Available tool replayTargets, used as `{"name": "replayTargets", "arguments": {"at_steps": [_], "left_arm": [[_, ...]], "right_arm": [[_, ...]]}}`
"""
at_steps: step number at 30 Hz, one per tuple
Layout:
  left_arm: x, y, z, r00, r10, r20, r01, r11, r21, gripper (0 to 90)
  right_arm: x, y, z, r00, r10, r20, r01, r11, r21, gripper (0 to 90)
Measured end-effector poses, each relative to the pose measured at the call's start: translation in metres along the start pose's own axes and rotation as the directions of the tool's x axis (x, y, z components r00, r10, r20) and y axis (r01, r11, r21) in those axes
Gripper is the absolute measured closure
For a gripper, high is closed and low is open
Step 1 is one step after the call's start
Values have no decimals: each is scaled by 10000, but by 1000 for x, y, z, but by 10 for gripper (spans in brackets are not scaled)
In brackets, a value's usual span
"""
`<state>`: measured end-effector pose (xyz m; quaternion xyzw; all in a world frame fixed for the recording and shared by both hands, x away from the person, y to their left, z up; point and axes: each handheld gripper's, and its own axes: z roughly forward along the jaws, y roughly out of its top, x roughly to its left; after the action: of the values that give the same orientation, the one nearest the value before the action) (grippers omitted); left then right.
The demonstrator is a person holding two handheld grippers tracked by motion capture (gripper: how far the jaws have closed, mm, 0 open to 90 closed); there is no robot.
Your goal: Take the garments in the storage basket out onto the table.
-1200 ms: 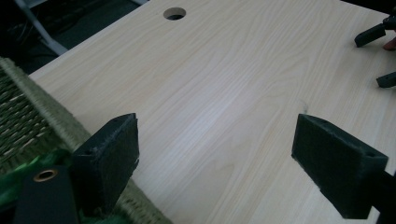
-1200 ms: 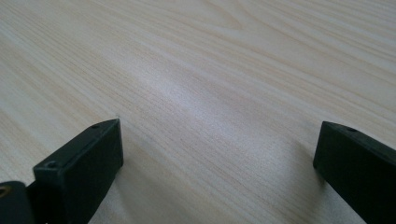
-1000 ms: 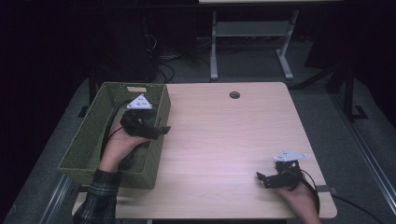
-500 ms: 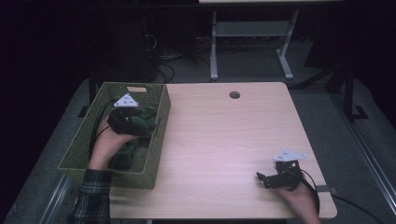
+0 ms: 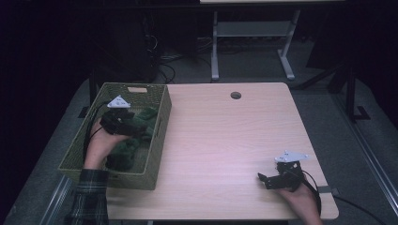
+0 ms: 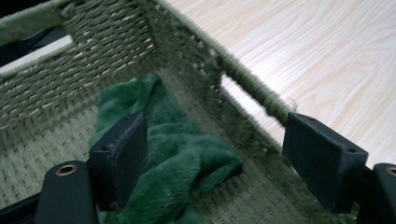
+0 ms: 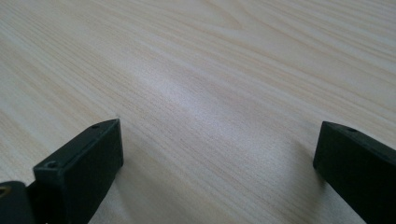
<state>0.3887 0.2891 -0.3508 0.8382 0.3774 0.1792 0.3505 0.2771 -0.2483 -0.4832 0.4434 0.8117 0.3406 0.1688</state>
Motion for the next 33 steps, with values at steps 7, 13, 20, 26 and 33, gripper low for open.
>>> {"name": "replayTargets", "arguments": {"at_steps": [7, 13, 20, 26, 33], "left_arm": [[11, -10, 5, 9997, -198, -162, 203, 9992, 338, 232], [16, -18, 11, 9990, -425, -123, 432, 9970, 637, 238], [26, -30, 18, 9970, -711, -315, 743, 9900, 1195, 240], [30, -38, 25, 9953, -815, -518, 891, 9817, 1681, 272], [32, -42, 29, 9952, -814, -546, 908, 9755, 2005, 302]], "right_arm": [[0, 0, 0, 10000, 1, -1, -1, 10000, -1, 12], [0, 0, 0, 10000, 2, -1, -2, 10000, 0, 12], [0, 0, 0, 10000, -3, -1, 3, 10000, -4, 12], [0, 0, 0, 10000, 0, -1, 0, 10000, -2, 12], [0, 0, 0, 10000, 2, -1, -2, 10000, -2, 12]]}}
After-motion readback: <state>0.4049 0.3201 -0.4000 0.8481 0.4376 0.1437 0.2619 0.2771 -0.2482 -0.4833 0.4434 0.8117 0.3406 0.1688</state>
